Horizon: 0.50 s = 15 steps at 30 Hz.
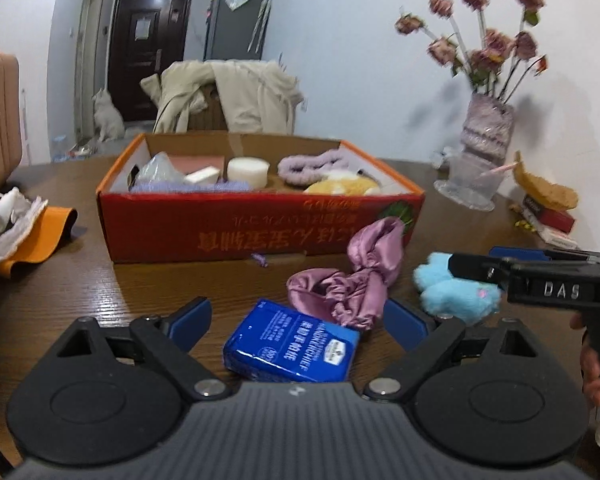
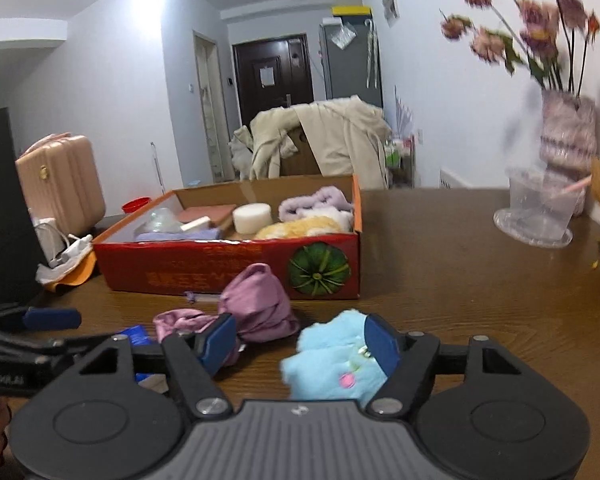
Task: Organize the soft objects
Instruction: 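Grasp the pink satin scrunchies with the left tool while the right tool grasps them too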
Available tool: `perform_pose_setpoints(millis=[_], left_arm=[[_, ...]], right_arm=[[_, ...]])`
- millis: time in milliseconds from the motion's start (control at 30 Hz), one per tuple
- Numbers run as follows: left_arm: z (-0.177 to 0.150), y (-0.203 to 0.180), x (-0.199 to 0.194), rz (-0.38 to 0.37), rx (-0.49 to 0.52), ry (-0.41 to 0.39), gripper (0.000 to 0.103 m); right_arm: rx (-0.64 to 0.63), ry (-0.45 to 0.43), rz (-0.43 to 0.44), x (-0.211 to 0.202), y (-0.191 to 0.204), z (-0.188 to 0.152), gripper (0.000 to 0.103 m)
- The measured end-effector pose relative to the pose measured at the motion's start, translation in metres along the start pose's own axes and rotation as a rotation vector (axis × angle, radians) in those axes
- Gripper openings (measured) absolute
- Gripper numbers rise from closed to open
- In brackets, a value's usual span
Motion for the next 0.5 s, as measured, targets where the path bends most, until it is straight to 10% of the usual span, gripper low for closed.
perform_pose_setpoints(millis=[233,400,500], left_arm=[[0.015,-0.023,0.026,-0.061,0.042,0.036,0.078],[0.023,-0.035,0.06,-0.039,0.087,0.133,0.06],[0.02,-0.032,0.064,-0.083,0.071,0.151,0.056]], right_arm=[[0.097,0.05,0.218,0.044,-0.008,0.025,0.061],[0.054,0.114,0.187,0.082,-0.001,0.029,0.019],[0.086,0.125,0.189,0.079,-0.007,0.018,0.014]])
Point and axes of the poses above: each gripper's, at about its wrist camera, not at the fingertips, and x roughly the way its jaws point, y to its left, z to its top, the point moved 5 cm from there along x, roughly the way its jaws point, and after that the axes turned 4 degrees about z, right-handed, at the moved point
